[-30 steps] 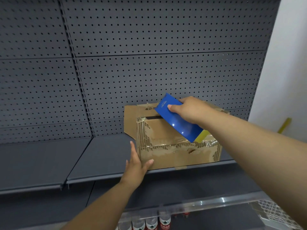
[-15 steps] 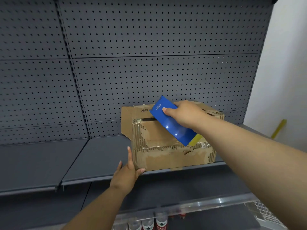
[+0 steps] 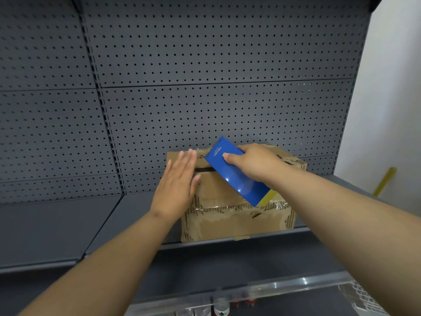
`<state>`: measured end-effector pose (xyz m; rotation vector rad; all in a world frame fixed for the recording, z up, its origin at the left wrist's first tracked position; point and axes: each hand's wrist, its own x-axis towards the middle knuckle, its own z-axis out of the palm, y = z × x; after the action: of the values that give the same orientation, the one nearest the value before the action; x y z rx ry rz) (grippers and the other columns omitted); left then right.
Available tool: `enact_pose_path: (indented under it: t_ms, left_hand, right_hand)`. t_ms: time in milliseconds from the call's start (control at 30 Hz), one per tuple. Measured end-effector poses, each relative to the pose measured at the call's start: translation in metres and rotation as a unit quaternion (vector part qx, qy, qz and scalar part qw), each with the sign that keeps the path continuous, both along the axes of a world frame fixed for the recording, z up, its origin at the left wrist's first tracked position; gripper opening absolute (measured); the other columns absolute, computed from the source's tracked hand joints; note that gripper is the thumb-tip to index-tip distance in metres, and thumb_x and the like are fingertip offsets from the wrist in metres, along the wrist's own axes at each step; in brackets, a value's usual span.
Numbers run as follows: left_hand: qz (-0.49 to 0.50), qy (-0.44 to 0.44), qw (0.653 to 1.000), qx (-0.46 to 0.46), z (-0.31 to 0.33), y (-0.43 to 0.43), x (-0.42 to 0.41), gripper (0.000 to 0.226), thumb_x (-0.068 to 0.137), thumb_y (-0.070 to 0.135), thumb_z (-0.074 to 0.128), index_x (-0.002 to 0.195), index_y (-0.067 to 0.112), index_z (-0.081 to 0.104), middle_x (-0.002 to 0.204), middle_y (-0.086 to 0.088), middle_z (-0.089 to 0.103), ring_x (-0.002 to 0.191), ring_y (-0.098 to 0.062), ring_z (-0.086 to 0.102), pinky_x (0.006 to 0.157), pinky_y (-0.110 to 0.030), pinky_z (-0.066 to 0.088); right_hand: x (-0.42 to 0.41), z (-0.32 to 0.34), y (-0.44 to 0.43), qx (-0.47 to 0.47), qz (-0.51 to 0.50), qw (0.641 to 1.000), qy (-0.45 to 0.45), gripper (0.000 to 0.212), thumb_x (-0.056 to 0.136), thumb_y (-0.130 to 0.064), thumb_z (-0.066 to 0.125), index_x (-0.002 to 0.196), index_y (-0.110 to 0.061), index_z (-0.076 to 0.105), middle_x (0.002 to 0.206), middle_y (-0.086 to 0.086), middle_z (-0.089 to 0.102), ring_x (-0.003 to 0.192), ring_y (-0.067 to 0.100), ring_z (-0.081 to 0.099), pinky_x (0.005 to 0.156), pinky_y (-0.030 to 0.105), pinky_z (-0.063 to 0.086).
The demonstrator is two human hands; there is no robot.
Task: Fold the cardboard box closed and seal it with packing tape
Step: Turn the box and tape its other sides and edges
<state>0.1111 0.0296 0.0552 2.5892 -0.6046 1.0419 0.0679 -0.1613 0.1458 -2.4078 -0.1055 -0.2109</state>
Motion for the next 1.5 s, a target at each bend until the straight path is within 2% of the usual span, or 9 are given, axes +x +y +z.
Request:
enact_pose_path:
  t_ms: [167,567,667,867,933,1033,1167,1267,1500]
  left_hand:
    - [0.015,0.045,0.997,0.067,0.011,-0.005,0.006,0.052,0.099,0.038,0.02,0.137,0.008,0.04,0.14,-0.012,0.048,0.135,-0.02,0.037,0.114,-0.026,0.006]
    - [0.035,0.101,0.994,-0.002,0.003,-0.013,-0.008,0.054,0.089,0.038,0.051,0.137,0.016,0.042,0.142,-0.004,0.042,0.131,-0.022,0.035,0.108,-0.033,0.028]
    - [0.061,0.111,0.992,-0.01,0.004,-0.016,-0.014,0.053,0.09,0.041,0.047,0.137,0.017,0.043,0.143,-0.003,0.041,0.132,-0.02,0.034,0.109,-0.032,0.028]
    - [0.169,0.221,0.957,-0.084,0.062,-0.047,-0.033,0.06,0.094,0.055,0.013,0.136,0.024,0.043,0.142,-0.002,0.046,0.133,-0.019,0.038,0.111,-0.038,0.02]
    - [0.101,0.194,0.934,-0.282,0.097,-0.061,-0.039,0.06,0.095,0.054,0.017,0.135,0.021,0.047,0.143,-0.005,0.045,0.131,-0.023,0.039,0.107,-0.039,0.026]
    - [-0.104,0.21,0.827,-0.512,0.144,-0.086,-0.055,0.057,0.097,0.049,0.022,0.126,0.013,0.055,0.131,-0.005,0.057,0.12,-0.017,0.051,0.106,-0.031,0.029]
    - [-0.181,0.308,0.8,-0.482,0.183,-0.114,-0.082,0.054,0.096,0.046,0.031,0.105,0.005,0.064,0.1,-0.01,0.072,0.092,-0.017,0.067,0.094,-0.033,0.045]
    - [-0.192,0.361,0.803,-0.433,0.196,-0.134,-0.102,0.056,0.095,0.048,0.031,0.106,0.005,0.064,0.101,-0.009,0.072,0.086,-0.014,0.069,0.075,-0.025,0.048]
    - [-0.198,0.406,0.801,-0.392,0.203,-0.169,-0.132,0.056,0.094,0.052,0.029,0.105,0.012,0.067,0.103,-0.008,0.072,0.088,-0.017,0.069,0.081,-0.031,0.048]
  right_hand:
    - [-0.005,0.005,-0.009,0.058,0.002,0.998,-0.005,0.04,0.092,-0.045,0.05,0.111,-0.012,0.063,0.103,0.011,0.07,0.093,0.031,0.067,0.074,0.033,0.048]
    - [-0.017,0.011,-0.036,0.245,0.1,0.964,-0.027,0.026,0.093,-0.045,0.05,0.111,-0.029,0.061,0.089,-0.009,0.066,0.074,0.014,0.062,0.066,0.027,0.046]
    - [-0.013,0.011,-0.047,0.281,0.132,0.95,-0.029,0.019,0.093,-0.044,0.051,0.104,-0.033,0.062,0.089,-0.009,0.069,0.077,0.014,0.066,0.071,0.028,0.048]
    - [-0.015,0.018,-0.069,0.29,0.202,0.934,-0.051,0.027,0.096,-0.039,0.049,0.118,-0.031,0.062,0.087,-0.014,0.071,0.064,-0.002,0.066,0.055,0.009,0.046]
    - [-0.017,0.022,-0.075,0.296,0.226,0.926,-0.062,0.026,0.096,-0.035,0.05,0.119,-0.031,0.061,0.088,-0.015,0.071,0.07,-0.001,0.066,0.064,0.015,0.048]
    - [-0.021,0.027,-0.086,0.293,0.252,0.918,-0.09,0.032,0.095,-0.033,0.052,0.127,-0.033,0.057,0.098,-0.016,0.071,0.08,-0.001,0.066,0.075,0.019,0.048]
    - [-0.032,0.033,-0.105,0.28,0.285,0.909,-0.117,0.048,0.089,-0.04,0.055,0.136,-0.036,0.049,0.117,-0.013,0.068,0.099,0.006,0.066,0.087,0.026,0.049]
    - [-0.038,0.037,-0.121,0.276,0.301,0.904,-0.126,0.058,0.081,-0.048,0.056,0.137,-0.038,0.046,0.119,-0.015,0.067,0.107,0.008,0.065,0.098,0.037,0.048]
    - [-0.056,0.036,-0.149,0.268,0.304,0.903,-0.145,0.07,0.073,-0.057,0.055,0.14,-0.04,0.041,0.128,-0.017,0.062,0.115,0.006,0.06,0.104,0.044,0.045]
